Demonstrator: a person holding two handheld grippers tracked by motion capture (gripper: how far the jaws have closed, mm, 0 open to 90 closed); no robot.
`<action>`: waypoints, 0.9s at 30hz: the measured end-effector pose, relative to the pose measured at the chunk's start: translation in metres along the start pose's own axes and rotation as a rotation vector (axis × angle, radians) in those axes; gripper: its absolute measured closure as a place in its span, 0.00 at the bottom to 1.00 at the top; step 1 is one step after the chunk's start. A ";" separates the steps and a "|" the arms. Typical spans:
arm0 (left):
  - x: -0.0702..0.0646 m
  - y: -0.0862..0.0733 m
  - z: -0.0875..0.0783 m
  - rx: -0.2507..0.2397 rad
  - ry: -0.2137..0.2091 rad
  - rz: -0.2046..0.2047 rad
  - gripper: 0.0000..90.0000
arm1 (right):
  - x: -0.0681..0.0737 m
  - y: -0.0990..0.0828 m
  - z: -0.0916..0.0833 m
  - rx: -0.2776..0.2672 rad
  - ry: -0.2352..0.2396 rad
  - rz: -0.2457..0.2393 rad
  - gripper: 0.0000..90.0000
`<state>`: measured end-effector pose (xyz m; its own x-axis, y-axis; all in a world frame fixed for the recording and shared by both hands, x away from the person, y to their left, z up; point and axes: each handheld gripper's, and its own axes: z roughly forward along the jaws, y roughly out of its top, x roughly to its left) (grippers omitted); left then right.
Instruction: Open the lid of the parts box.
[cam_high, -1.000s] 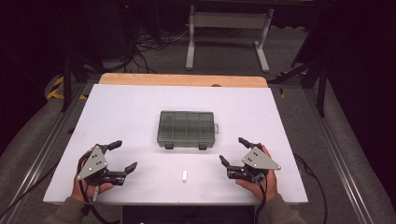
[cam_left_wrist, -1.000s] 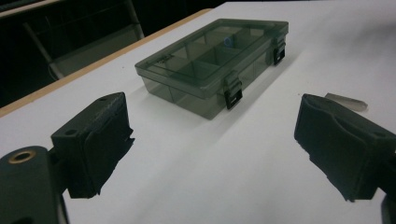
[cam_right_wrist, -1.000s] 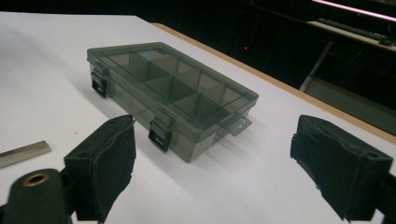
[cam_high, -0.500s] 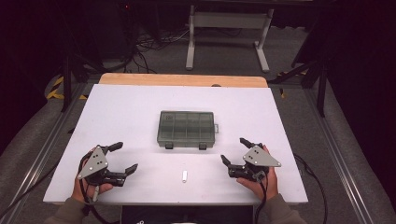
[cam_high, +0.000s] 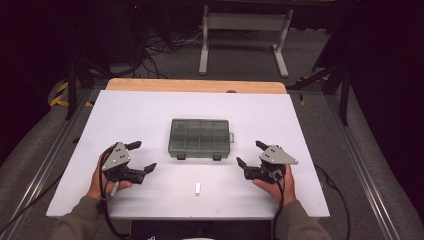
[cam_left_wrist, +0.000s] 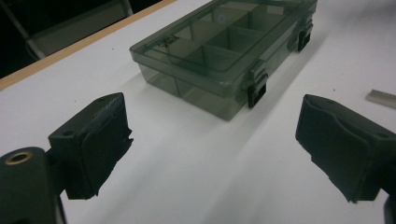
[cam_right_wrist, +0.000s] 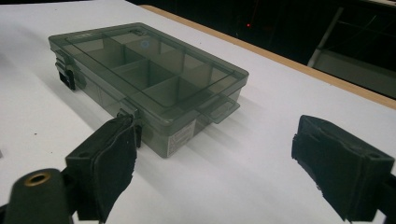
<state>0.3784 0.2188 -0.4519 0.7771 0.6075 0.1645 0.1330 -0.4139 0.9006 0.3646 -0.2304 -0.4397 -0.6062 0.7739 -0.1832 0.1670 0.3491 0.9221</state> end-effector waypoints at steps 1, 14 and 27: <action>0.001 0.004 0.008 0.012 0.000 0.020 0.12 | -0.001 0.002 0.007 0.018 0.013 -0.007 0.15; 0.001 0.015 0.051 0.083 -0.012 0.034 0.18 | -0.002 0.012 0.051 0.109 0.106 0.013 0.16; 0.004 0.011 0.073 0.171 -0.036 0.060 0.26 | -0.001 0.004 0.068 0.175 0.195 0.013 0.34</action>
<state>0.4279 0.1672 -0.4709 0.8081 0.5548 0.1981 0.1862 -0.5597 0.8075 0.4190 -0.1937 -0.4591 -0.7385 0.6686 -0.0868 0.2975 0.4387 0.8479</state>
